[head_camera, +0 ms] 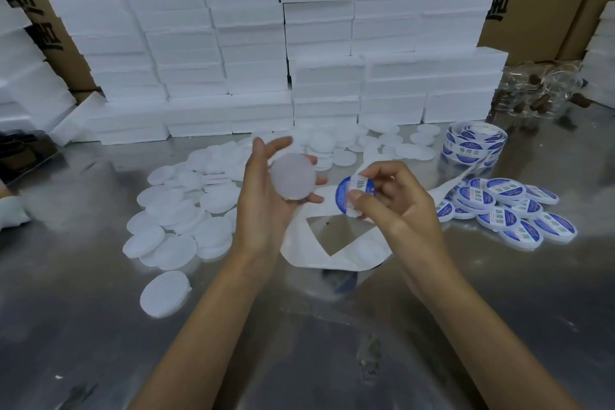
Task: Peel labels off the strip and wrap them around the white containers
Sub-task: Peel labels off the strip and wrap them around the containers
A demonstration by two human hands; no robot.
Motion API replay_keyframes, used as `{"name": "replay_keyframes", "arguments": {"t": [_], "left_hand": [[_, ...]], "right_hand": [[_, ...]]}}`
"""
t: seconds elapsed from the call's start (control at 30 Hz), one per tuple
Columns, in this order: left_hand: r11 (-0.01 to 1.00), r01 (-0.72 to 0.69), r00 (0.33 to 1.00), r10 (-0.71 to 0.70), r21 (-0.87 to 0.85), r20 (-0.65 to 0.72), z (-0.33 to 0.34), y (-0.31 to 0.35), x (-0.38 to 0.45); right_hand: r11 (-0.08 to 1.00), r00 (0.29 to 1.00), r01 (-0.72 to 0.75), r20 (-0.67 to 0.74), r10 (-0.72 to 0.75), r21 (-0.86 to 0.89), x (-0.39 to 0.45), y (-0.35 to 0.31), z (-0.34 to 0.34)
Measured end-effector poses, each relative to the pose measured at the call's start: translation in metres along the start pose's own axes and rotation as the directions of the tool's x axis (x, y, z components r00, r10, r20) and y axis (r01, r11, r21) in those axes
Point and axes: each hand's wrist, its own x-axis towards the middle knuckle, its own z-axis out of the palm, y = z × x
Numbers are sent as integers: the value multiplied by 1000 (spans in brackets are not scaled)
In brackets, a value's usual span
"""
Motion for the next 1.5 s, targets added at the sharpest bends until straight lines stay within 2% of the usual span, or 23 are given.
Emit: {"name": "replay_keyframes", "arguments": {"t": [0.1,0.2,0.43,0.57,0.77,0.93,1.03,1.13,1.3,1.4,1.5], "left_hand": [[972,175,981,-159,-154,108,12,-2,-10],[958,235,964,-209,-163,161,17,-6,-14],[965,225,954,-191,-131,232,22,-10,-16],[970,213,953,-181,-113,243,27,-10,-19],[989,149,955,-138,-21,262,26,-12,-20],[988,156,960,-147,-20,240,27,-12,-20],[978,193,966,-175,-79,192,27,-13,-20],[949,259,959,-230,-182,163,26,-15,-19],[902,308,949,-268,-302,166,21,-17,-14],[876,356,930,-299,-325,214,23,-19,-17],[857,392,912,-314,-334,264,23,-20,-19]], "right_hand": [[999,999,37,12,-37,-7,3,-3,14],[987,995,100,16,-99,-123,3,-3,22],[979,993,115,7,-116,-169,6,3,16],[959,992,123,-3,-128,-257,5,8,15],[951,992,94,-57,-116,-295,4,11,16],[916,985,91,-101,-141,-390,1,11,17],[904,983,87,-109,-145,-419,-1,12,15],[833,980,76,-111,-163,-548,-1,12,14],[737,974,-27,-183,-132,-676,-1,14,8],[614,981,-11,-127,-145,-790,-4,17,10],[569,986,35,-65,-156,-822,-4,20,9]]}}
